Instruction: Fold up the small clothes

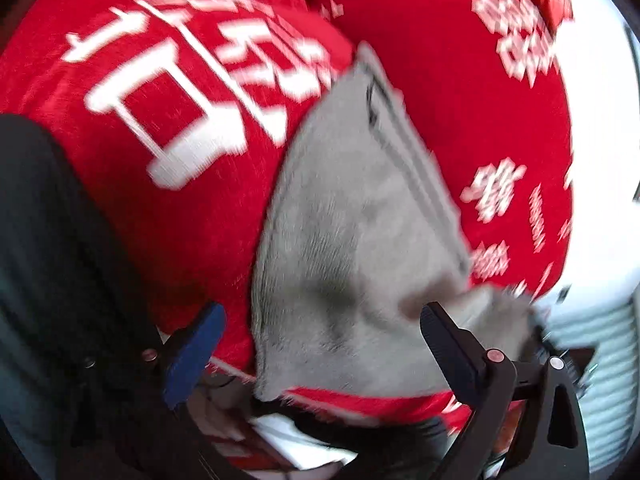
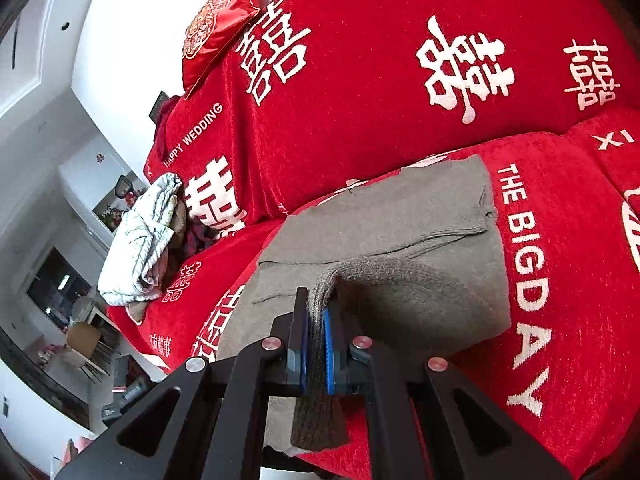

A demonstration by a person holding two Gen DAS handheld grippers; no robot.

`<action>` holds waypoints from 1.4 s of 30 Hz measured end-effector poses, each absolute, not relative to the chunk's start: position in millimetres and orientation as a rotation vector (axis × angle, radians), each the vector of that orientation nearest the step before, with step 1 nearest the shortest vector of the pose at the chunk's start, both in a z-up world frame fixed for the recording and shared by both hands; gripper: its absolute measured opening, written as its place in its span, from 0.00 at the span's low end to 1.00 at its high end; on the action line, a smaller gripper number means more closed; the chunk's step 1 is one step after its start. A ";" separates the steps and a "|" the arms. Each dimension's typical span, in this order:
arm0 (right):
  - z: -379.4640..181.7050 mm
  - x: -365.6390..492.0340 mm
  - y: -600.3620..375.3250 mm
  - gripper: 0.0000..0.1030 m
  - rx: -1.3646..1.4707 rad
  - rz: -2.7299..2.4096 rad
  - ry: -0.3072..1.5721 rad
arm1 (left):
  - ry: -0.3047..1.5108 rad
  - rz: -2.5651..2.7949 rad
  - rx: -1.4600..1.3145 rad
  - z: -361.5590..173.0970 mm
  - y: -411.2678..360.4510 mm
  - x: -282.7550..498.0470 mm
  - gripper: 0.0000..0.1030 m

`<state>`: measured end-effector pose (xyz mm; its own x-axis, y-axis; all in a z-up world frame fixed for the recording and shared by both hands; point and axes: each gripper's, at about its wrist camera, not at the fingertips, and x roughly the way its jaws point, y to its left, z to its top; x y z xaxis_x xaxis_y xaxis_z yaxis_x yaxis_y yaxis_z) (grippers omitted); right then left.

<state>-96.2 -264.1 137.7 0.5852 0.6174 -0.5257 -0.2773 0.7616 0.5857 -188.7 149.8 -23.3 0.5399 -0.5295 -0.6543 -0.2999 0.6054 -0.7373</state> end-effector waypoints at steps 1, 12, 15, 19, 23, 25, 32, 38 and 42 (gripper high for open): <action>137.1 -96.2 -263.6 0.06 0.480 0.545 0.785 | 1.060 -0.165 -0.938 -28.2 142.8 -184.1 0.95; 135.8 -100.9 -274.3 0.06 0.486 0.519 0.779 | 1.031 -0.269 -0.966 -11.0 140.0 -183.4 0.12; 132.9 -100.4 -279.5 0.06 0.492 0.505 0.783 | 0.975 -0.294 -0.909 13.0 139.2 -181.2 0.12; 129.9 -97.1 -284.7 0.06 0.491 0.481 0.786 | 0.895 -0.290 -0.824 46.4 145.7 -161.4 0.12; 119.5 -81.4 -288.9 0.06 0.501 0.428 0.794 | 0.866 -0.274 -0.743 60.7 152.5 -118.9 0.12; 106.9 -70.8 -289.2 0.06 0.501 0.397 0.826 | 0.899 -0.260 -0.721 53.9 149.1 -92.6 0.12; 68.3 -62.7 -293.5 0.08 0.502 0.394 0.924 | 1.012 -0.269 -0.777 10.8 158.3 -71.8 0.55; 63.2 -61.0 -295.7 0.10 0.493 0.427 0.949 | 0.954 -0.334 -0.786 20.1 165.4 -95.5 0.76; 55.8 -61.1 -292.3 0.10 0.500 0.445 0.983 | 0.992 -0.376 -0.814 13.5 154.5 -96.8 0.76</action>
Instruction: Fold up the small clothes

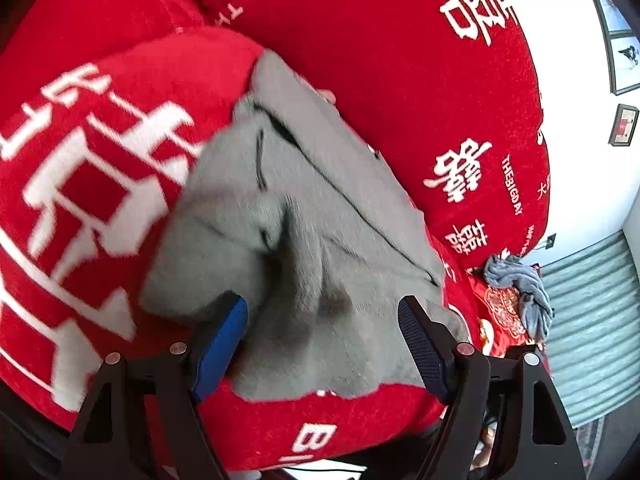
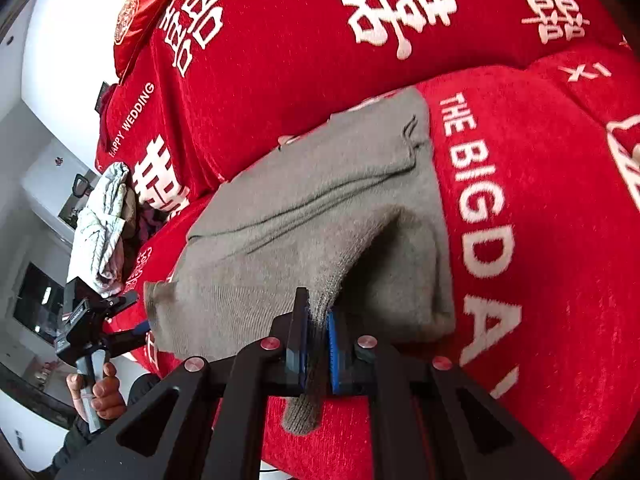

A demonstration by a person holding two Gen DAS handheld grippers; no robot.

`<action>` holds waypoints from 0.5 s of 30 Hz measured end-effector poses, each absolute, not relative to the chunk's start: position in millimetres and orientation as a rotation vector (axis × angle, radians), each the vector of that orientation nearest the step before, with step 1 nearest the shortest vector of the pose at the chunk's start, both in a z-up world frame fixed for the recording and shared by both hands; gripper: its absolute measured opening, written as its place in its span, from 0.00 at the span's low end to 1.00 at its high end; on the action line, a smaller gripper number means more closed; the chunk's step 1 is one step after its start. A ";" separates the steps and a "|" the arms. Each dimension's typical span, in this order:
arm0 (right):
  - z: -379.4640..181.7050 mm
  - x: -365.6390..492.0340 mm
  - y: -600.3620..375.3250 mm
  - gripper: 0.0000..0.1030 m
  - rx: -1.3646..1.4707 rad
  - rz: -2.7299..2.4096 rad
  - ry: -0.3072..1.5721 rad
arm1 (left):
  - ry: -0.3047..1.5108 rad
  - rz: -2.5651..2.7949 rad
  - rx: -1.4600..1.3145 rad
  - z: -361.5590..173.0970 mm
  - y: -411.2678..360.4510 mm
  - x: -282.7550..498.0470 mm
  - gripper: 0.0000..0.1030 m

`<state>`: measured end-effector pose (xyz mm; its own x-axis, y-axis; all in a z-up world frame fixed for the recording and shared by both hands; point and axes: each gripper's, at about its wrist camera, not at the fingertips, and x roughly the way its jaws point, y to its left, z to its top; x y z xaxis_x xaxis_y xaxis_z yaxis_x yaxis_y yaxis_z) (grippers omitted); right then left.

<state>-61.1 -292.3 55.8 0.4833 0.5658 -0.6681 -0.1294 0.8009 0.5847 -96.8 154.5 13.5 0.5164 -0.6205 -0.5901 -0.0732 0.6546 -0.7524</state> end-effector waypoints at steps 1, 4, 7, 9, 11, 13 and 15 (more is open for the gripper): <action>53.3 -60.6 -290.5 0.10 0.499 0.447 0.994 | 0.993 -0.377 -0.802 13.9 150.5 -96.2 0.76; 49.0 -59.8 -287.0 0.13 0.499 0.451 1.016 | 0.984 -0.378 -0.760 18.4 140.9 -92.2 0.76; 49.1 -57.8 -286.0 0.26 0.503 0.460 1.028 | 0.986 -0.378 -0.737 21.0 136.1 -84.5 0.55; 51.9 -56.7 -286.1 0.29 0.489 0.449 1.018 | 1.002 -0.373 -0.727 19.8 135.2 -78.1 0.30; 57.8 -57.1 -279.3 0.15 0.432 0.457 1.021 | 1.000 -0.383 -0.732 20.5 138.0 -77.0 0.21; 68.4 -58.7 -274.9 0.06 0.417 0.473 1.001 | 0.957 -0.382 -0.733 30.8 142.5 -80.0 0.20; 88.1 -57.7 -271.6 0.06 0.421 0.499 0.954 | 0.901 -0.392 -0.711 47.6 144.9 -81.1 0.08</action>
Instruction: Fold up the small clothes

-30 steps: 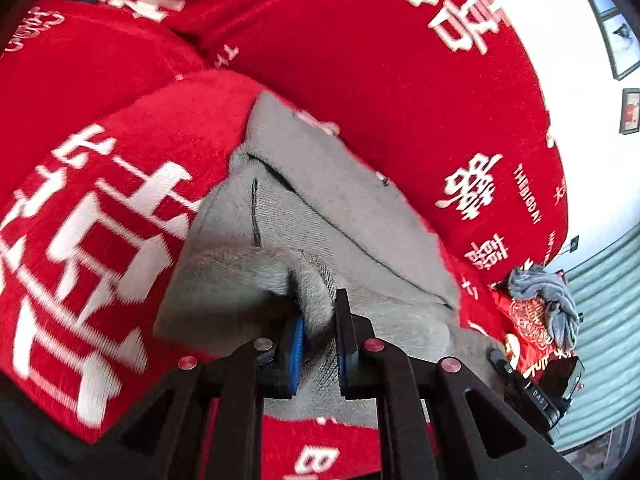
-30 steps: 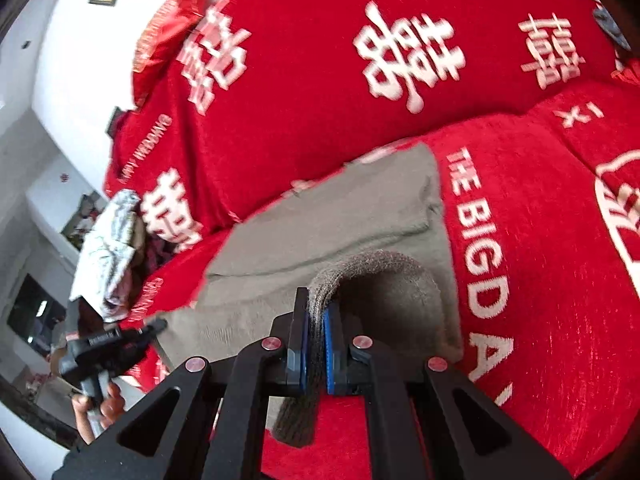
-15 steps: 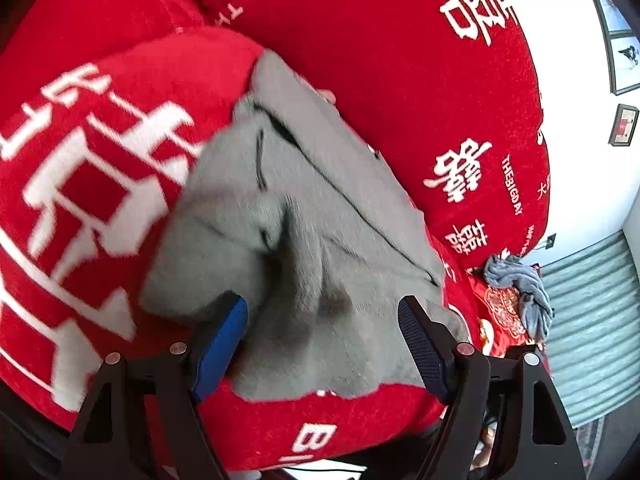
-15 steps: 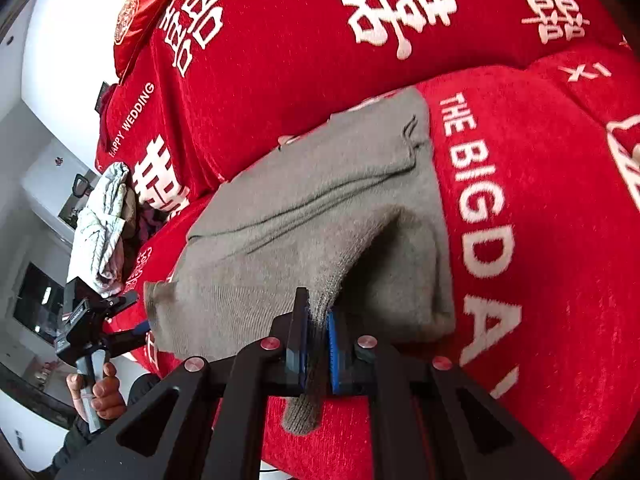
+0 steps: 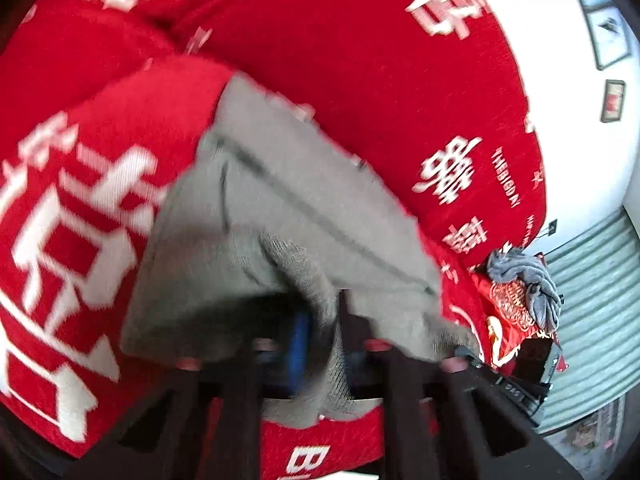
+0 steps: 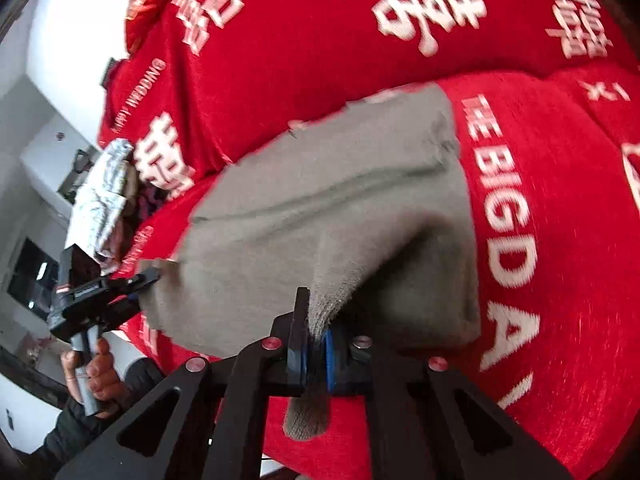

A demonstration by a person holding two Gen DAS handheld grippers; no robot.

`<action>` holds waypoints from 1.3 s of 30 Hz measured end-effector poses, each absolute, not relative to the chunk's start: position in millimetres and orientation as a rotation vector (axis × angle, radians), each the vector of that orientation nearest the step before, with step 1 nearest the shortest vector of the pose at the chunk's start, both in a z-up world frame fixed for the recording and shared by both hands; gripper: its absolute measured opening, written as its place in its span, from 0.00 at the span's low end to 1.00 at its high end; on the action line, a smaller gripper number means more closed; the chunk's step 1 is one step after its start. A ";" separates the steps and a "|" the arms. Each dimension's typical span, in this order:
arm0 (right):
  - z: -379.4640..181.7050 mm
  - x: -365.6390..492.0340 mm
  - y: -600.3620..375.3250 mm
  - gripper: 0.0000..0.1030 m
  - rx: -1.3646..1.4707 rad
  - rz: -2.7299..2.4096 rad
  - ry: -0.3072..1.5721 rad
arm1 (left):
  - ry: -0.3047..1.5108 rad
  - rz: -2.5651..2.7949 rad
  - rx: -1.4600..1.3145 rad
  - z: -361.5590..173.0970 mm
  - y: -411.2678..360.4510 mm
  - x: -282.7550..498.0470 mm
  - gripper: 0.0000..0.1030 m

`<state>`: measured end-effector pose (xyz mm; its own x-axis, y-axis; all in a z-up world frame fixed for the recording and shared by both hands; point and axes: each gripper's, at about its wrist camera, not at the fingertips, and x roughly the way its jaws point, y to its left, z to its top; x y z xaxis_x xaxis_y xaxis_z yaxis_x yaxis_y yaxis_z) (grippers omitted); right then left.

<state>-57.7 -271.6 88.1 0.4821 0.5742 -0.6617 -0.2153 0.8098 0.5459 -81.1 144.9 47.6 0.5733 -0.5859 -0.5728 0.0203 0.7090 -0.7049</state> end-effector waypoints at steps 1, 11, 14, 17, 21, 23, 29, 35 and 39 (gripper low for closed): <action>94.8 -56.7 -271.3 0.06 0.426 0.504 0.938 | 0.882 -0.400 -0.703 55.6 145.5 -80.2 0.08; 132.3 -30.6 -276.4 0.06 0.500 0.462 0.850 | 0.830 -0.392 -0.710 86.8 151.7 -57.4 0.08; 137.6 -21.4 -280.4 0.06 0.518 0.444 0.845 | 0.828 -0.387 -0.711 91.9 154.5 -48.2 0.08; 144.4 -11.6 -279.6 0.06 0.520 0.433 0.837 | 0.819 -0.385 -0.710 99.6 154.1 -38.9 0.08; 153.3 0.3 -279.7 0.06 0.527 0.418 0.825 | 0.802 -0.383 -0.709 109.4 154.9 -28.2 0.08; 155.5 6.0 -279.8 0.06 0.535 0.413 0.823 | 0.802 -0.380 -0.710 113.2 154.8 -20.6 0.08; 162.7 25.8 -279.8 0.06 0.541 0.392 0.822 | 0.797 -0.377 -0.704 122.2 153.8 -5.1 0.08; 165.8 45.9 -281.2 0.06 0.543 0.365 0.825 | 0.809 -0.367 -0.699 125.5 154.5 15.1 0.08; 161.9 62.6 -278.0 0.06 0.523 0.340 0.841 | 0.828 -0.349 -0.668 126.2 148.0 32.1 0.08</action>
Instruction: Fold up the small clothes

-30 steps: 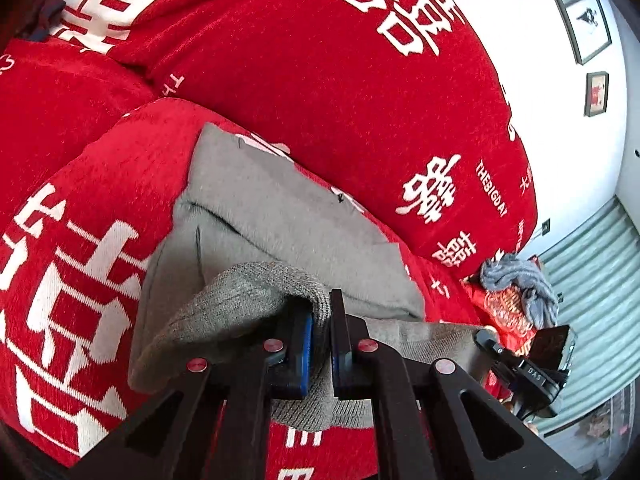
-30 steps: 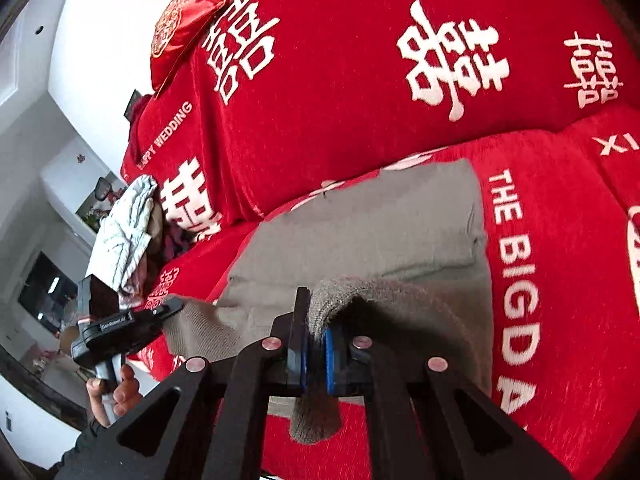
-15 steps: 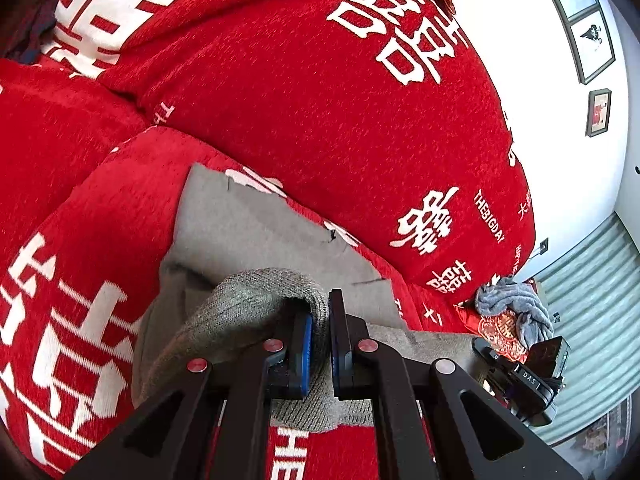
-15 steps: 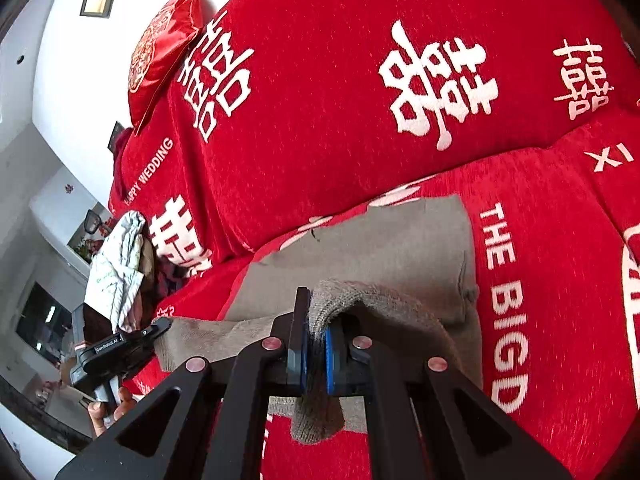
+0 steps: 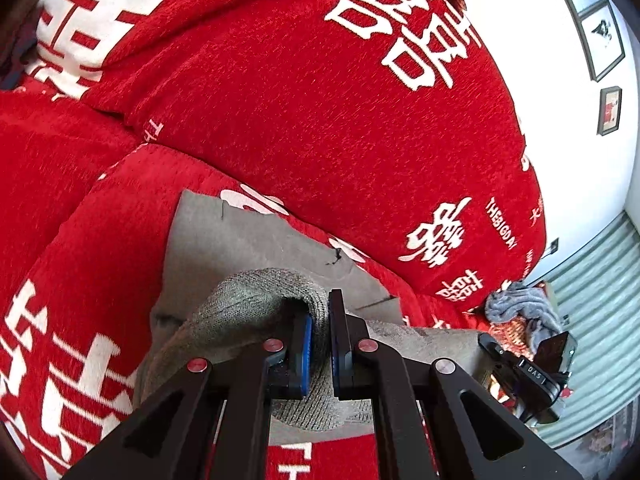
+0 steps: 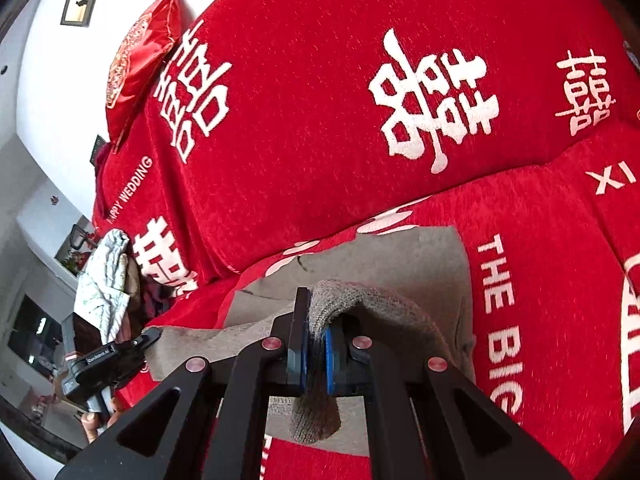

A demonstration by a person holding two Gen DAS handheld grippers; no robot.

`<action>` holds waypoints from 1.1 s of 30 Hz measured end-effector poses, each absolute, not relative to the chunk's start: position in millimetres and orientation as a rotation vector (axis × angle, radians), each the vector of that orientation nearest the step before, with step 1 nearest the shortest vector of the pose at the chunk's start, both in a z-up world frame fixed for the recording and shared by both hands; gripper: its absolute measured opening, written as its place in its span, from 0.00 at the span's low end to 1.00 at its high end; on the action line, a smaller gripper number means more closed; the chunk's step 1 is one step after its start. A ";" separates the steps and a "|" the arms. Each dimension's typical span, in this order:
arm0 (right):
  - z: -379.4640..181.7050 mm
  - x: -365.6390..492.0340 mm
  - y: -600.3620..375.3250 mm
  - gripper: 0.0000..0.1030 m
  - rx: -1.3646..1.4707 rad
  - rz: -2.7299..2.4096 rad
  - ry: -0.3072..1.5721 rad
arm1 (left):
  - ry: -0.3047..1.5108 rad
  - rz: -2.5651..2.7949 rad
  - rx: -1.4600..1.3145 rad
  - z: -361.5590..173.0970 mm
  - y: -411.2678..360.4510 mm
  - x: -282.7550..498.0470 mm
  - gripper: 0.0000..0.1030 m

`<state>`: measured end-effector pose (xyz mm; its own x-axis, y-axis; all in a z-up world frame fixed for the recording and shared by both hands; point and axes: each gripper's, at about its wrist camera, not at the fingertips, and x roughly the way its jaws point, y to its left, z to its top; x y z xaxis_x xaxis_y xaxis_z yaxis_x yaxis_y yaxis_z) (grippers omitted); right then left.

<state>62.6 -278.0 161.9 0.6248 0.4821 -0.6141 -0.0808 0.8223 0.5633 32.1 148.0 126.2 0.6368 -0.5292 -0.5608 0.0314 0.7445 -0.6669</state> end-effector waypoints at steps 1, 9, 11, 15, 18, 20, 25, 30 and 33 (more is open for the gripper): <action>160.6 65.3 -277.5 0.06 0.521 0.335 0.844 | 0.834 -0.344 -0.651 126.7 144.4 37.0 0.08; 138.7 97.3 -275.9 0.06 0.503 0.294 0.893 | 0.877 -0.289 -0.555 117.7 125.6 67.8 0.08; 130.9 106.5 -273.7 0.06 0.496 0.283 0.909 | 0.888 -0.268 -0.524 111.6 121.0 77.1 0.08; 114.3 123.0 -269.9 0.06 0.486 0.259 0.940 | 0.924 -0.235 -0.474 94.7 114.0 96.9 0.08; 104.1 133.0 -267.0 0.06 0.475 0.247 0.958 | 0.951 -0.218 -0.459 81.3 112.4 108.4 0.08; 98.8 137.7 -265.2 0.06 0.463 0.242 0.966 | 0.960 -0.206 -0.445 74.1 111.2 113.9 0.08; 87.3 148.8 -265.4 0.06 0.449 0.229 0.983 | 0.976 -0.179 -0.402 59.7 107.1 124.9 0.08; 76.7 156.7 -266.5 0.06 0.454 0.209 0.997 | 0.992 -0.170 -0.397 49.3 105.5 136.7 0.08; 69.7 159.9 -268.3 0.06 0.458 0.198 1.008 | 1.006 -0.165 -0.400 42.8 105.7 142.8 0.08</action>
